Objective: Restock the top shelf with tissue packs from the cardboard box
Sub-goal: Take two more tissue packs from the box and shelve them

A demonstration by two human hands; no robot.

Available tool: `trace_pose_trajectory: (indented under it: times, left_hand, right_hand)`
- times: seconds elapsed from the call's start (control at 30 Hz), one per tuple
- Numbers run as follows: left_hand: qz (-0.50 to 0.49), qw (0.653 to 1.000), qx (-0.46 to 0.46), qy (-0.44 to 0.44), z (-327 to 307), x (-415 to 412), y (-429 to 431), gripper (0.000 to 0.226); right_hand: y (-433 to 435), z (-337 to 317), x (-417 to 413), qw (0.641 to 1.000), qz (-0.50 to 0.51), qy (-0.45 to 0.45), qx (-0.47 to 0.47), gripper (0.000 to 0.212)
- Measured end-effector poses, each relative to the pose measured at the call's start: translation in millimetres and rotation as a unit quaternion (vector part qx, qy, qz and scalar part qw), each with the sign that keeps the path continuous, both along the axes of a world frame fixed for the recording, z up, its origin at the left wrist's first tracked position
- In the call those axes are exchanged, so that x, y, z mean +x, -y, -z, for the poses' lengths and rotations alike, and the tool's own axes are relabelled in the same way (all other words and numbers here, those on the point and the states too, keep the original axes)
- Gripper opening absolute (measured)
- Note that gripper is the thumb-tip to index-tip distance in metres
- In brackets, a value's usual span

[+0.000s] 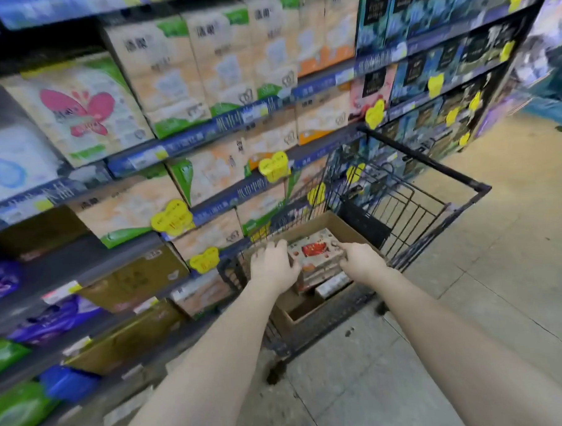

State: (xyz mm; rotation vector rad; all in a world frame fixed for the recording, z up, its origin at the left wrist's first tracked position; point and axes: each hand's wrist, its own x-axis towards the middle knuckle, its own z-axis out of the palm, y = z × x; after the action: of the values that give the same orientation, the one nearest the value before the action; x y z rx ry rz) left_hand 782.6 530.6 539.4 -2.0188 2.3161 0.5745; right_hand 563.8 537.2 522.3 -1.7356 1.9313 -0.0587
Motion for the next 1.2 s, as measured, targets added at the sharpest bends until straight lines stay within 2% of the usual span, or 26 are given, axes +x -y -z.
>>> trace_pose_trajectory:
  times: [0.2, 0.43, 0.63, 0.83, 1.03, 1.1, 1.2]
  left_hand:
    - [-0.056, 0.997, 0.043, 0.014, 38, -40, 14, 0.058]
    - [-0.119, 0.989, 0.079, 0.025, 95, -63, 67, 0.054]
    - [-0.152, 0.979, 0.132, 0.029, 155, -80, 139, 0.056]
    - [-0.226, 0.958, 0.178, -0.007, 200, -90, 187, 0.061]
    - [-0.322, 0.918, 0.228, -0.046, 256, -90, 222, 0.062]
    - [-0.376, 0.889, 0.252, -0.073, 279, -91, 229, 0.068]
    - [-0.454, 0.838, 0.271, -0.134, 313, -98, 233, 0.066]
  right_hand:
    - [31, 40, -47, 0.999, -0.027, 0.002, 0.024, 0.054]
    - [110, 92, -73, 0.997, -0.032, 0.020, 0.071, 0.052]
    - [186, 140, -92, 0.994, -0.019, 0.017, 0.108, 0.033]
    - [239, 186, -104, 0.986, 0.004, 0.038, 0.162, 0.043]
    - [288, 245, -104, 0.976, -0.012, 0.065, 0.207, 0.027]
    - [299, 268, -103, 0.977, -0.009, 0.075, 0.202, 0.032]
    - [309, 303, -102, 0.973, 0.046, 0.088, 0.210, 0.036]
